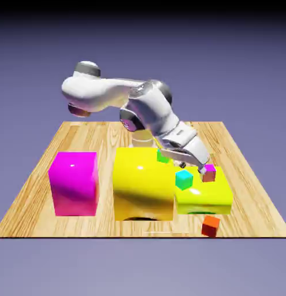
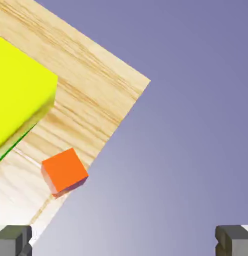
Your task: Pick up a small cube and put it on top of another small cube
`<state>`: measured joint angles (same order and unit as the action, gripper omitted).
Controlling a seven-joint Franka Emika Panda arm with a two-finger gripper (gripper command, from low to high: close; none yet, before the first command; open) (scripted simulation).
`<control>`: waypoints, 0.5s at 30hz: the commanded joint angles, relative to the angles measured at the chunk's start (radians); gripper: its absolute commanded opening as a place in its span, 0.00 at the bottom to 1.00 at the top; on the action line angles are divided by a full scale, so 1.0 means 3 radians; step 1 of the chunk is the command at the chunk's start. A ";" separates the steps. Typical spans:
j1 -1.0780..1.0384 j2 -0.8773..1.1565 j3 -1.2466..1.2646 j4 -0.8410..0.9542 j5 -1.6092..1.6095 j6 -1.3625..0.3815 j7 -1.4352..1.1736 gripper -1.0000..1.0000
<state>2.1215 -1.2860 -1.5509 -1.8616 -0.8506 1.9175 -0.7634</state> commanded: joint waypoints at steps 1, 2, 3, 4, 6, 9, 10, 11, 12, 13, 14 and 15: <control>0.0121 -0.0041 -0.0089 0.0054 -0.0049 -0.0064 -0.0086 0.50; 0.0242 -0.0082 -0.0178 0.0109 -0.0097 -0.0128 -0.0172 0.50; 0.0363 -0.0123 -0.0267 0.0163 -0.0146 -0.0192 -0.0259 0.50; 0.0483 -0.0164 -0.0355 0.0217 -0.0195 -0.0257 -0.0345 0.50; 0.0725 -0.0246 -0.0533 0.0326 -0.0292 -0.0385 -0.0517 0.50; 0.1087 -0.0369 -0.0799 0.0489 -0.0438 -0.0577 -0.0775 0.50; 0.1112 -0.0377 -0.0818 0.0500 -0.0448 -0.0590 -0.0793 0.50; 0.1112 -0.0377 -0.0818 0.0500 -0.0448 -0.0590 -0.0793 0.50; 0.1135 -0.0467 -0.0938 0.0458 -0.0551 -0.0457 -0.0771 0.50; 0.1159 -0.0557 -0.1059 0.0417 -0.0654 -0.0323 -0.0748 0.50; 0.1170 -0.0600 -0.1116 0.0397 -0.0703 -0.0260 -0.0738 0.50; 0.1170 -0.0600 -0.1116 0.0397 -0.0703 -0.0260 -0.0738 0.00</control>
<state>2.4725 -1.4659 -1.8856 -1.7424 -1.0615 1.8396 -0.9848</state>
